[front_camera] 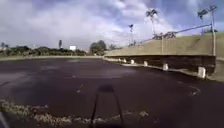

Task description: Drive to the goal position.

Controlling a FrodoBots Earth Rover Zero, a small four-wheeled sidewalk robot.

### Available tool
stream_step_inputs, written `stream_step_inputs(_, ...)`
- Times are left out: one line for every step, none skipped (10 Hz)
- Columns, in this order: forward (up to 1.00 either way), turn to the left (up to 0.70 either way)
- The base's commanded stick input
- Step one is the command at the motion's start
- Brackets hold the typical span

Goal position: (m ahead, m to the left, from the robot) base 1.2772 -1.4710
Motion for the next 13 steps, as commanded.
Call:
stream_step_inputs(-0.70,0.00)
stream_step_inputs(-0.70,0.00)
stream_step_inputs(-0.22,0.00)
stream_step_inputs(0.14,0.00)
stream_step_inputs(0.11,0.00)
stream_step_inputs(0.10,0.00)
stream_step_inputs(0.16,0.00)
stream_step_inputs(0.18,0.00)
stream_step_inputs(0.14,0.00)
stream_step_inputs(0.15,0.00)
stream_step_inputs(0.17,0.00)
stream_step_inputs(0.15,0.00)
stream_step_inputs(0.14,0.00)
